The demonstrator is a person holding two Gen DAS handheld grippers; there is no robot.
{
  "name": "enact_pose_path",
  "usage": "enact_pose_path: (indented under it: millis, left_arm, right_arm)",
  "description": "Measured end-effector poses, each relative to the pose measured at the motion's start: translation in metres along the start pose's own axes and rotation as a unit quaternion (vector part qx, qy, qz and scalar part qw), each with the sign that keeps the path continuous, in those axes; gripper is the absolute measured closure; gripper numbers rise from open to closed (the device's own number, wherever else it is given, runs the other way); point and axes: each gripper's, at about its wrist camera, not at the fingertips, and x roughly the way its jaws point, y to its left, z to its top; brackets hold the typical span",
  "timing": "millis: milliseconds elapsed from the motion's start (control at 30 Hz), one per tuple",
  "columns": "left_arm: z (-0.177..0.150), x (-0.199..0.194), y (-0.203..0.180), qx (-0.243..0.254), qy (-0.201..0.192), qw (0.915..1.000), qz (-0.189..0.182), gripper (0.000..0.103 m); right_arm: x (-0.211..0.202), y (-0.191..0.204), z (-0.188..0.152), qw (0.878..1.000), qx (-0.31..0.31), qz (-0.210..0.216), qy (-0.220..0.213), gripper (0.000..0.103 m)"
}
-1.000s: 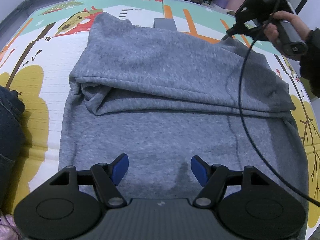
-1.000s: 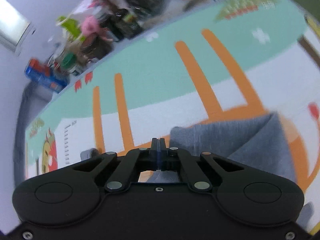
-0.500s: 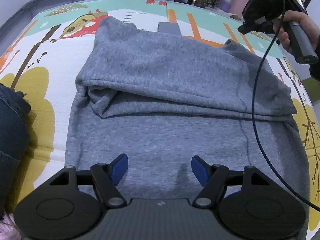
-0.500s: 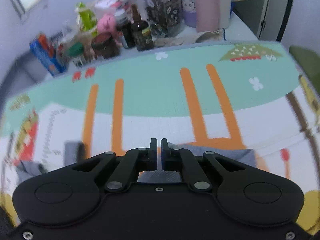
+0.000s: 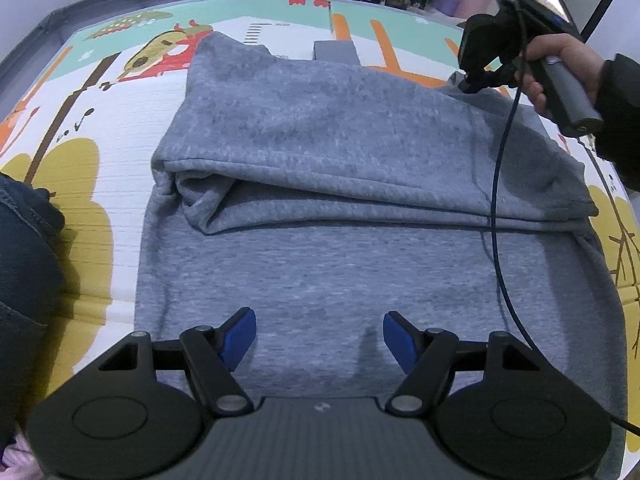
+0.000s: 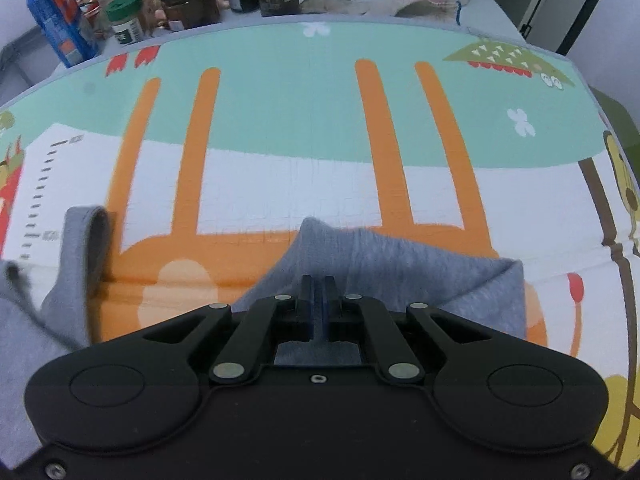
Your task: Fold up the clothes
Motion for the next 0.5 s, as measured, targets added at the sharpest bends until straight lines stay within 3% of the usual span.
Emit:
enact_pose_path:
  millis: [233,500]
  left_arm:
    - [0.0,-0.004,0.002,0.0,-0.003,0.9999,0.012,0.03]
    - [-0.004,-0.02,-0.011,0.026,-0.015,0.9994,0.019,0.029]
  right_arm:
    - [0.009,0.004,0.009,1.0,0.014,0.0,-0.012,0.097]
    - [-0.038,-0.004,-0.002,0.997,0.026,0.052,-0.048,0.092]
